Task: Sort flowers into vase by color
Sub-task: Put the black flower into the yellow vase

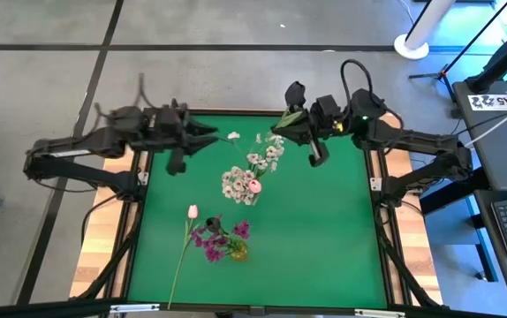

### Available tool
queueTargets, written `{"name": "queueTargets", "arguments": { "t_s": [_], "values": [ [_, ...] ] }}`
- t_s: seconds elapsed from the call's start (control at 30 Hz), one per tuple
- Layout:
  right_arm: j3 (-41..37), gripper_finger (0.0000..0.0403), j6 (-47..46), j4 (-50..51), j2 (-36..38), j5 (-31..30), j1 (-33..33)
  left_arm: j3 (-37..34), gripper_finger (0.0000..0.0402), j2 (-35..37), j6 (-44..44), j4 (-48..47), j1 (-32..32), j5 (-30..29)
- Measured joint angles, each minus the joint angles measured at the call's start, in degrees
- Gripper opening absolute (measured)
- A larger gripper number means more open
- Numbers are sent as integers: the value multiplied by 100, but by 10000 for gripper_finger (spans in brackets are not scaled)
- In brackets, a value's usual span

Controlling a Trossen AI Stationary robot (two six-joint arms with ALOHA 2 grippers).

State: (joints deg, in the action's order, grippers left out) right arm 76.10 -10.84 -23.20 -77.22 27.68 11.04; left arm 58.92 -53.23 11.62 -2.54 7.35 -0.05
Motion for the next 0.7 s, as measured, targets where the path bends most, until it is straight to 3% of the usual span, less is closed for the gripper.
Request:
{"name": "queueTargets", "arguments": {
  "t_s": [0.17, 0.37, 0.57, 0.7],
  "values": [
    [608, 4, -34, 894, 25, 260, -372, 0, 159, 662, 22, -554, 0, -82],
    [1103, 4, 211, 1969, 36, 328, -1115, 0, 165, 1066, 160, -1432, -1, -499],
    [1024, 4, 907, 3169, 25, -536, -1951, 0, 163, 1087, 247, -2325, 0, -731],
    [598, 4, 1407, 3350, 6, -1057, -2542, 0, 163, 1039, 321, -2793, -57, -685]
  ]
}}
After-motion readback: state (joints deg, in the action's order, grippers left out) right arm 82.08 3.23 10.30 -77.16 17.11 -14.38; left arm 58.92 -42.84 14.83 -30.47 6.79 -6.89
